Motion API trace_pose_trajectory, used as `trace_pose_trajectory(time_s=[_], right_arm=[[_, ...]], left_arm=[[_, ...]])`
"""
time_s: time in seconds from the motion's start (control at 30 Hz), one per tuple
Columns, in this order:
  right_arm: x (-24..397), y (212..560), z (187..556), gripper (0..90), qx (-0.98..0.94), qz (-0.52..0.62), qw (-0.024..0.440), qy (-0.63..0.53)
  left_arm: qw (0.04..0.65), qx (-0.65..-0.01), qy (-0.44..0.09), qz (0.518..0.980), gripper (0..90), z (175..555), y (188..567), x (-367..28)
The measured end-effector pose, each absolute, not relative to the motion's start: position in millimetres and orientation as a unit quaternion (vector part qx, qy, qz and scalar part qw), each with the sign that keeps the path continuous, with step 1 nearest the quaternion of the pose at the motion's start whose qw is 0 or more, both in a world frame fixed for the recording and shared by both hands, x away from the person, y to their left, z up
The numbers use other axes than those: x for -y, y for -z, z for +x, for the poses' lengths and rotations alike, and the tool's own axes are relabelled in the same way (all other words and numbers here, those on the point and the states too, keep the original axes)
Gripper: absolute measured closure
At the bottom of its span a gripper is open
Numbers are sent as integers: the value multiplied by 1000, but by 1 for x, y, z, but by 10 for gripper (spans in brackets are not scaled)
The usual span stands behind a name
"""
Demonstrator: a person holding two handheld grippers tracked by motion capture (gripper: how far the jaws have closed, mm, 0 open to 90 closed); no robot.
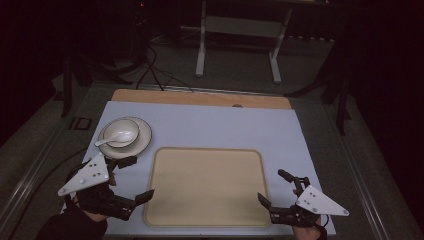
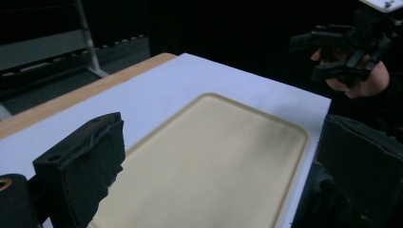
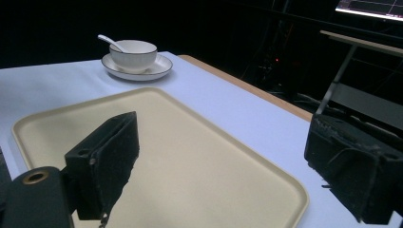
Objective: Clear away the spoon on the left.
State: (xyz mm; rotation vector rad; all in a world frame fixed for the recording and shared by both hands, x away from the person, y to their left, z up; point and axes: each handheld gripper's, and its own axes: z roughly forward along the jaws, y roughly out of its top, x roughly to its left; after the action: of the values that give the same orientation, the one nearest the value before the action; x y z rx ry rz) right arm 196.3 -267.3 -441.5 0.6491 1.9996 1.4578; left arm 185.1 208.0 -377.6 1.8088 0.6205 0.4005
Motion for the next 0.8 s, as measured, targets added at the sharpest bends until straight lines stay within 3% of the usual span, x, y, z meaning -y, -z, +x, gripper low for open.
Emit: trace_pose_trajectory(time_s=[0.8], right_arm=[[267,441,196,113,-749,245,288,-544]], left_arm=[[558,-317,-208,738,40,212,366,-244]])
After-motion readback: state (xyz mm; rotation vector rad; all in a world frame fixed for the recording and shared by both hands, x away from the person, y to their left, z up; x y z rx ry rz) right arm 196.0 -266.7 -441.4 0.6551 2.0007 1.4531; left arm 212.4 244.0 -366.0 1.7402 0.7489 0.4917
